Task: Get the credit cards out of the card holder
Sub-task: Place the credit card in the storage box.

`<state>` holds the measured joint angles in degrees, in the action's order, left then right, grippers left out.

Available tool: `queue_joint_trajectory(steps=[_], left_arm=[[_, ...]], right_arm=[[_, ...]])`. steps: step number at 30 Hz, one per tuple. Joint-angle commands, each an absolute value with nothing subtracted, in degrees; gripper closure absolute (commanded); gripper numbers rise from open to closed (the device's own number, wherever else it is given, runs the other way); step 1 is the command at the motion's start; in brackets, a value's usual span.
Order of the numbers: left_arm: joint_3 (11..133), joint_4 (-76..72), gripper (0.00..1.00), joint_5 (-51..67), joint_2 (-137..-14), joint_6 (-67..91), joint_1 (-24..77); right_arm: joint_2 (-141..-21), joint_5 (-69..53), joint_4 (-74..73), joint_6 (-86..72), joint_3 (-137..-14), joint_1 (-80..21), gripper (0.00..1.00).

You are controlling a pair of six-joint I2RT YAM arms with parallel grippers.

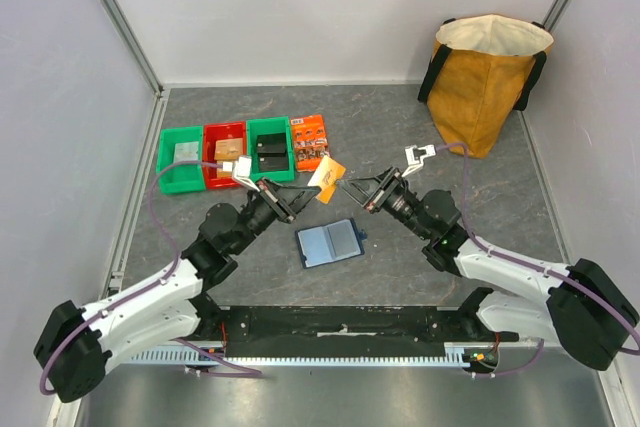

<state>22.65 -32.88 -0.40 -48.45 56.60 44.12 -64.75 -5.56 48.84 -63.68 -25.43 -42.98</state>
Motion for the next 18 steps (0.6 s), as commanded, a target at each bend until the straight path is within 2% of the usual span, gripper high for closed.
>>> queue_joint_trajectory(steps=[1,4,6,8,13,18], left_arm=[[24.26,-29.9,0.98,-2.47,-45.1,53.36,43.16],[25.92,-24.1,0.98,5.33,-43.77,50.72,39.04],[26.98,-21.46,0.98,14.03,-43.77,48.96,34.47],[28.38,-19.26,0.98,22.46,-44.47,46.51,31.13],[36.19,-7.58,0.98,38.21,-47.98,33.87,28.57],[44.37,5.95,0.98,44.9,-50.44,21.03,28.57]], right_arm=[[-63.99,-10.96,46.6,-57.85,-27.06,-41.41,0.58],[-63.55,-20.53,42.63,-53.28,-29.35,-36.58,0.36],[-63.11,-28.0,39.13,-50.29,-31.19,-31.75,0.26],[-62.84,-36.08,32.82,-44.5,-34.61,-28.75,0.2],[-63.19,-46.66,8.91,-23.41,-46.39,-27.77,0.17],[-64.68,-50.61,0.36,-13.11,-52.02,-27.86,0.18]])
